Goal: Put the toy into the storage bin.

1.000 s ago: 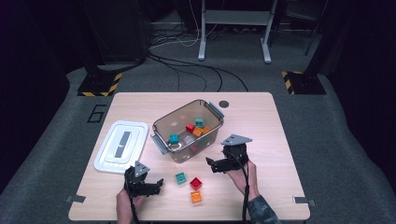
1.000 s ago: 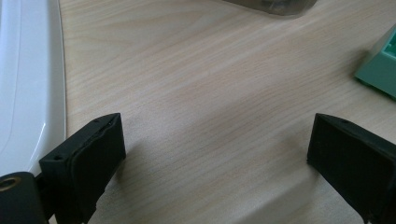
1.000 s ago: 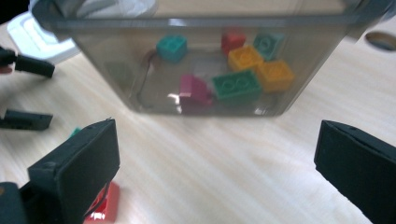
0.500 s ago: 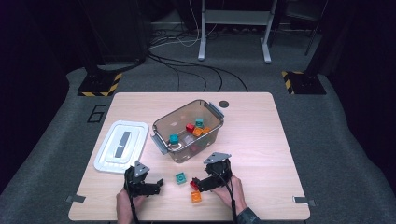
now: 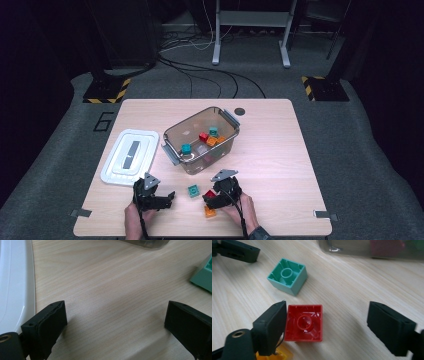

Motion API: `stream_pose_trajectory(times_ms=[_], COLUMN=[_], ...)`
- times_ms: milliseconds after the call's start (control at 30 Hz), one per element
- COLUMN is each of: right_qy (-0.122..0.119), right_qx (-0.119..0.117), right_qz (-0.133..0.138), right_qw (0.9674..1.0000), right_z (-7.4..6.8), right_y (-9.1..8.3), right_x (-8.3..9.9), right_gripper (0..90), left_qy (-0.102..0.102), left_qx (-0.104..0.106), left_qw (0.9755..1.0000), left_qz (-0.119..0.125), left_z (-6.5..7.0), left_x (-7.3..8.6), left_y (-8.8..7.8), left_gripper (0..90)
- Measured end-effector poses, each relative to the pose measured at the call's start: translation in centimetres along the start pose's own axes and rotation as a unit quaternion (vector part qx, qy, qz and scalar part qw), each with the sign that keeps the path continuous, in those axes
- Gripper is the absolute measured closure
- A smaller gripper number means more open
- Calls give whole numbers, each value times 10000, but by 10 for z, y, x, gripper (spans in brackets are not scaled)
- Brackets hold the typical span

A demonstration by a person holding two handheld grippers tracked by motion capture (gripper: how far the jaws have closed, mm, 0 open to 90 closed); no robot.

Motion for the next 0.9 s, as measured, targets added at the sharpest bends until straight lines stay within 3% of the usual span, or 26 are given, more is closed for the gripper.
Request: stream_pose_trajectory(times_ms=[400, 733, 900], right_qy=[121, 433, 480], right_qx=[131, 297, 434], right_qz=[29, 174, 231], right_qw=[9998, 9985, 9976], right_z=[20, 43, 54], right_y=[-6, -14, -17], right_x=[11, 12, 10], right_gripper=[566, 582, 581], left_qy=[-1, -2, -4], left_qx=[0, 3, 2], left_qw=[10000, 10000, 10000], left_qz=[-2, 10, 9], left_z=[0, 0, 0], left_x=[0, 0, 0], left_y=[0, 0, 0], left_gripper=[38, 38, 38])
Point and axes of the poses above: each handheld gripper's, and its own axes: y roughly forward along the jaws, x roughly out of its underside, z roughly to its right, the point moved 9 cm from there along y, roughly forward along the jaws, and after that the axes turned 15 degrees about x, right-handed, at the moved point
